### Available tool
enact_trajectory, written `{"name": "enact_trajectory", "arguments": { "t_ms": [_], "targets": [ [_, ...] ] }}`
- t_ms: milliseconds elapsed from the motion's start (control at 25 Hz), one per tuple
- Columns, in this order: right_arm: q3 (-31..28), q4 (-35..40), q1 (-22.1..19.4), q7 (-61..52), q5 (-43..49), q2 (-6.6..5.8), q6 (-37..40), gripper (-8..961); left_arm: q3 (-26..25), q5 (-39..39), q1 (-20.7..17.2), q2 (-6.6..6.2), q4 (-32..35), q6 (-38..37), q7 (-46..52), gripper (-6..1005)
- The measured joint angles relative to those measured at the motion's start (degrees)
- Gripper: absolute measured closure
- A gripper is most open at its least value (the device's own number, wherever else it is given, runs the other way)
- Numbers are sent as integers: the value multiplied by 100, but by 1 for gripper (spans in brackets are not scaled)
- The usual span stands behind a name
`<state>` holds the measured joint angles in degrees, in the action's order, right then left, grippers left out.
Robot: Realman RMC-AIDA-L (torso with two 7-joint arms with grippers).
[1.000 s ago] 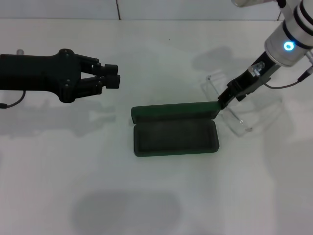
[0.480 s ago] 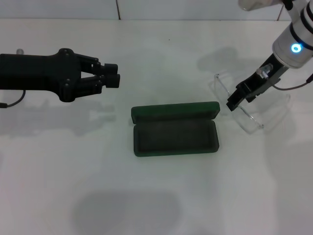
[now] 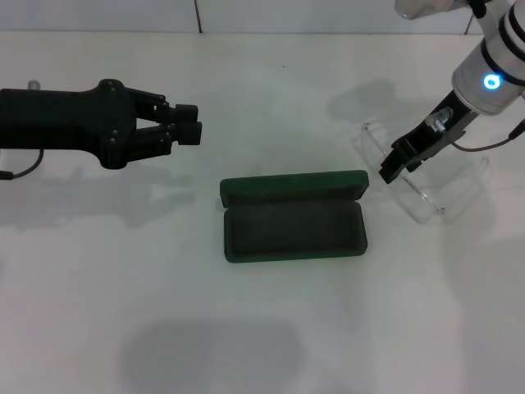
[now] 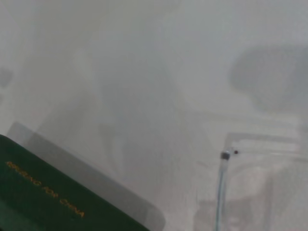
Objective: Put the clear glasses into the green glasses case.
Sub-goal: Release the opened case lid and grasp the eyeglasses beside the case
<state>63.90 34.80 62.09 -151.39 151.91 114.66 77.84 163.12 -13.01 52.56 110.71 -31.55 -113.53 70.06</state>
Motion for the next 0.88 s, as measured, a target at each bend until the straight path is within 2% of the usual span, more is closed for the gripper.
{"name": "enact_trajectory", "arguments": {
  "t_ms": [120,360,880],
  "targets": [
    [0,-34,0,29,-2,4,-49,417,0,0,-10,3,0,-3,3,746],
    [138,-64,-26,42,0,44,-162,635,0,0,-26,24,0,-6,3,745],
    [220,-71,-129,95,-7,62,-334,752,0,1,-51,61,0,-13,7,744]
  ]
}}
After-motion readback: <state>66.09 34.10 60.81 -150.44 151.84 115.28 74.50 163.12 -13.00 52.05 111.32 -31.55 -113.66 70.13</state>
